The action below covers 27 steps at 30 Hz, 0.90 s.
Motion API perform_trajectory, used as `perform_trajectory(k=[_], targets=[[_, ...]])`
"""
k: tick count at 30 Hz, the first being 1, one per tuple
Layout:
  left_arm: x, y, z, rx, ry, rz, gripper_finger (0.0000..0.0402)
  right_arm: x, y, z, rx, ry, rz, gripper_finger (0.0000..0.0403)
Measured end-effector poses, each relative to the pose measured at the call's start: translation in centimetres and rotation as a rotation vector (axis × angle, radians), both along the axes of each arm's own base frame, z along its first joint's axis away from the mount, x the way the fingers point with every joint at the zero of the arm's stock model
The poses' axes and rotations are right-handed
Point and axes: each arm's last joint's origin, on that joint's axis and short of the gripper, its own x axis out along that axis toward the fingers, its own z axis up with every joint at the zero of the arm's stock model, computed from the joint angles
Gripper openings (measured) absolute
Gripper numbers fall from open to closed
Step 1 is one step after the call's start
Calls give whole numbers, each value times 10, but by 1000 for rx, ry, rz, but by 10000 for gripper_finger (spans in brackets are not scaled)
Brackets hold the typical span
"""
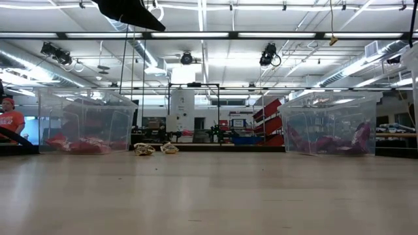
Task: Sort candy
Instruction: Put the yellow candy into the bottom right transparent bin
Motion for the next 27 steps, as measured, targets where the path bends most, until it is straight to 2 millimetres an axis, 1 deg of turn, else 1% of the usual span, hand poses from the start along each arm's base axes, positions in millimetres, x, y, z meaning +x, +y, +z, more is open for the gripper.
perform_trajectory(k=[6, 16, 20, 27], targets=[[0, 0, 0, 0, 0, 0, 173, 0, 0, 0, 0, 0, 3, 9], [0, 0, 0, 1, 0, 0, 173, 0, 0, 1, 4, 1, -19, 70], [0, 0, 0, 1, 0, 0, 173, 1, 2, 12, 16, -5, -38, 74], [0, 0, 0, 1, 1, 0, 173, 3, 4, 30, 27, -13, -62, 64]])
